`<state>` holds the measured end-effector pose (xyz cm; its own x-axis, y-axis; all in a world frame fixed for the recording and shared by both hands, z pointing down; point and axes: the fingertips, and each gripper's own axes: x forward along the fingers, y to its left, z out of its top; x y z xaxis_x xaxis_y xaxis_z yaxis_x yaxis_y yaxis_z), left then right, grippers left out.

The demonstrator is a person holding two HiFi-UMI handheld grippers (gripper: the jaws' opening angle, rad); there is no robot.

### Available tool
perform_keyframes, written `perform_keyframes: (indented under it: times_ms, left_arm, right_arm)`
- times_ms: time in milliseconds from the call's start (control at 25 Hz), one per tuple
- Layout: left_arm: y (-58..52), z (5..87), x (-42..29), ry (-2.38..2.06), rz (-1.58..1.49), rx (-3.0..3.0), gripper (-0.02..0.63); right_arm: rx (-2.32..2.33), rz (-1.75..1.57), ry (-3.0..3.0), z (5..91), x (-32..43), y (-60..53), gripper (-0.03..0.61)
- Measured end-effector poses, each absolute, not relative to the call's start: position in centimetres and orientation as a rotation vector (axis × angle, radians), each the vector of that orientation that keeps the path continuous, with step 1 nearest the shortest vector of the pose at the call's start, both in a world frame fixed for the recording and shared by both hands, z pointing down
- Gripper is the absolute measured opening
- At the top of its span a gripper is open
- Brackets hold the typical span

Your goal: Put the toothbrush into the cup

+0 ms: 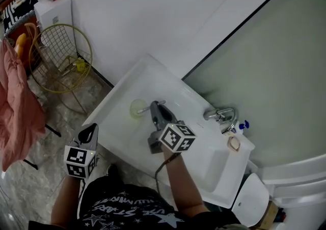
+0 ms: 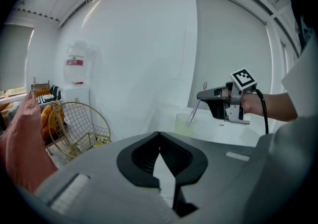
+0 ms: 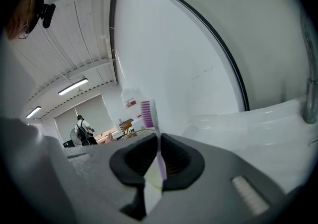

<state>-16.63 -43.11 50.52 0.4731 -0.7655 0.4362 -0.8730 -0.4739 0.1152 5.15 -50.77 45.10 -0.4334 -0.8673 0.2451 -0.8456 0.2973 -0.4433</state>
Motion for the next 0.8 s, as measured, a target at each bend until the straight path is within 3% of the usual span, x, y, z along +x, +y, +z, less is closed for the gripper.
perform_keyframes:
  times_ms: [800]
  left_arm:
    - [-45.5,52.6,-17.2,-1.314,0.517,2.374,0.009]
  right_arm:
    - [-1.72,-0.933,2.55,51.2,3.8,-53.3,0.048]
